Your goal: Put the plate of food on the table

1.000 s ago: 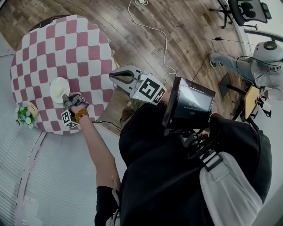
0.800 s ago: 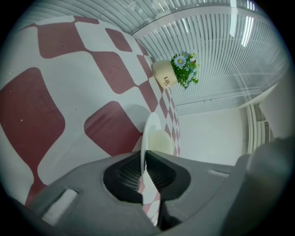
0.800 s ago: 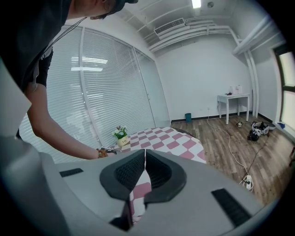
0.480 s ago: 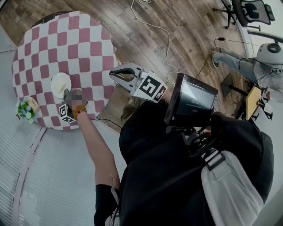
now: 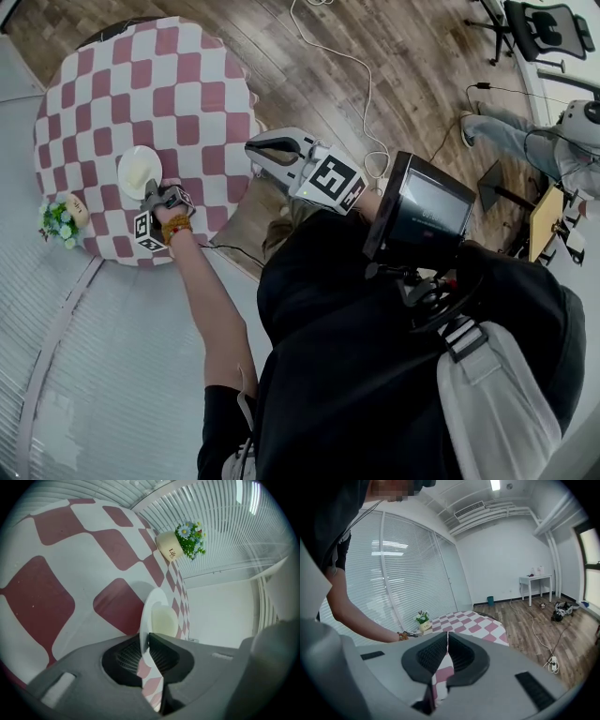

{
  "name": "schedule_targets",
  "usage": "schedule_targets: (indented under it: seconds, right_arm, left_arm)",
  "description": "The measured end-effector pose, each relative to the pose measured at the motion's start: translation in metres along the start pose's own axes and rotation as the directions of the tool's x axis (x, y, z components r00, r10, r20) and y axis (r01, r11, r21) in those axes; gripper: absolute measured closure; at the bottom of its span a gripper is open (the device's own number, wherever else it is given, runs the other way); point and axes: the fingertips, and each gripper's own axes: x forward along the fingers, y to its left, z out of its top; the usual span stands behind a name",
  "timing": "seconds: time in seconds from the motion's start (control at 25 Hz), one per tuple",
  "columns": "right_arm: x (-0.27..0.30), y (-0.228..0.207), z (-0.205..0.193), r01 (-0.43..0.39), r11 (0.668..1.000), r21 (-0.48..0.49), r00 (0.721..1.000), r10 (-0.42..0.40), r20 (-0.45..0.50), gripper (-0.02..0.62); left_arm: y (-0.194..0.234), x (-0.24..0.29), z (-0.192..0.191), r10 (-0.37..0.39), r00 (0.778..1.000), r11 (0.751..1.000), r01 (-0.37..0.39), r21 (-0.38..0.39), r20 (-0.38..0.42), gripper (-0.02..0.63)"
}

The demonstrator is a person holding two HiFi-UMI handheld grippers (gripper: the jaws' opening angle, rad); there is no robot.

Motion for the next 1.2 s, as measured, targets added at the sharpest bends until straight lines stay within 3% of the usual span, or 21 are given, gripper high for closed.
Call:
schedule_targets:
  seconds: [0.44, 0.6, 1.04, 1.2]
  right_arm:
    - [0.000, 0.006, -0.001, -0.008, 1.000, -0.015, 1.000, 0.009, 0.001, 0.581]
    - [0.000, 0.011, 0.001, -0.016, 1.000, -0.018, 1.000, 0.016, 0.003, 0.581]
    - [-0.002, 0.021, 0.004, -0.039, 0.998, -0.043, 0.999, 0.040, 0.020, 0.581]
    - [0.005, 0.034, 0.010, -0.064, 0.996, -0.059, 0.997, 0.066, 0.034, 0.581]
  left_arm:
    - [0.011, -0.009, -0.011, 0.092, 0.994, 0.995, -0.090, 0.029, -0.051, 0.561]
    - [0.020, -0.014, -0.013, 0.127, 0.989, 0.991, -0.123, 0.047, -0.077, 0.510]
    - [0.048, -0.040, -0.014, 0.162, 0.984, 0.986, -0.160, 0.038, -0.080, 0.500]
    - [0.049, -0.073, -0.009, 0.131, 0.988, 0.990, -0.126, 0.070, -0.078, 0.500]
